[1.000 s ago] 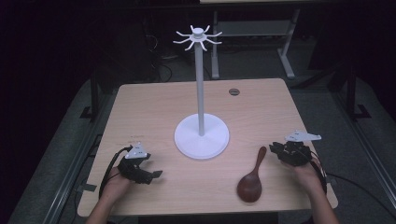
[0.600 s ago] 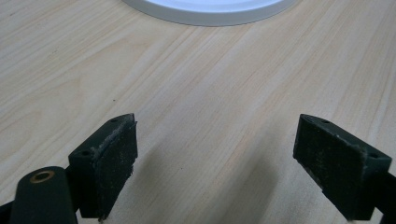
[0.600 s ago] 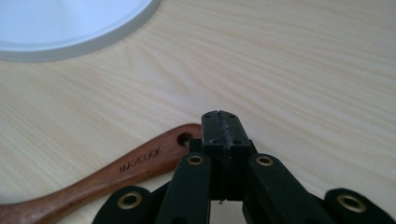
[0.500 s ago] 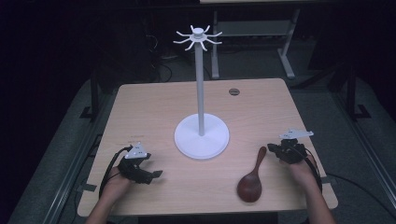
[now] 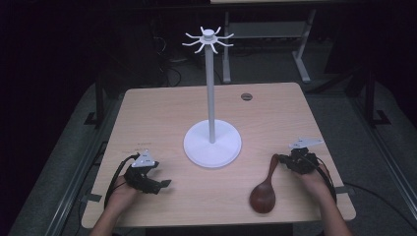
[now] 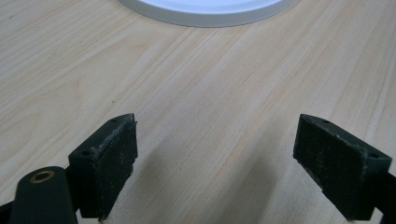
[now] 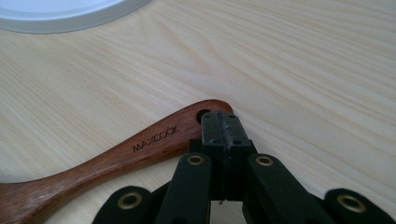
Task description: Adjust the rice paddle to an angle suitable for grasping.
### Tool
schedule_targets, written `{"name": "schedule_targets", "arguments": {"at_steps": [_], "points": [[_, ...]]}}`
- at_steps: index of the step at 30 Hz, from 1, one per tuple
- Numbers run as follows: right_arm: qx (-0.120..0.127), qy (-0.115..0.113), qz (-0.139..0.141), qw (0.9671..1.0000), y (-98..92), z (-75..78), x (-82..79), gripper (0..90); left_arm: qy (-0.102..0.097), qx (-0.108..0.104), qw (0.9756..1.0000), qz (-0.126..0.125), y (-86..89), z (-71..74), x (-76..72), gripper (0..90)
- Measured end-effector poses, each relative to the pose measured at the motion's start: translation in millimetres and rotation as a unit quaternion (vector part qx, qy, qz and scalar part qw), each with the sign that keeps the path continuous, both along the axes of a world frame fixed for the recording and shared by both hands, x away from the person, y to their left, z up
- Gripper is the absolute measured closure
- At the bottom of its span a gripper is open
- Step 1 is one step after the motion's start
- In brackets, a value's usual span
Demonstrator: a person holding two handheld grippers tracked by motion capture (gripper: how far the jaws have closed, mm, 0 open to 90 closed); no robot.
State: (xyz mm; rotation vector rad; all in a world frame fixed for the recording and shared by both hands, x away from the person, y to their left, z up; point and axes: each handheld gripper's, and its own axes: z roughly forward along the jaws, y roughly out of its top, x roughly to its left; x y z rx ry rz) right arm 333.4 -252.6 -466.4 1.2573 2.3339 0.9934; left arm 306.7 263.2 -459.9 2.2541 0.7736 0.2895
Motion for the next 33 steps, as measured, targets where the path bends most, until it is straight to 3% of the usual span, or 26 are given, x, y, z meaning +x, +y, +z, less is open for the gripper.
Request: {"name": "schedule_targets", "arguments": {"at_steps": [17, 33], "points": [[0.014, 0.002, 0.044, 0.9989, 21.2, 2.0, -3.2, 89.6, -0.001, 0.002, 1.0, 0.0, 0.1, 0.2, 0.5, 13.3], [0.014, 0.003, 0.094, 0.9954, 48.1, 3.2, -10.0, 89.6, -0.001, 0.003, 1.0, 0.0, -0.1, 0.0, 0.5, 13.3]]}}
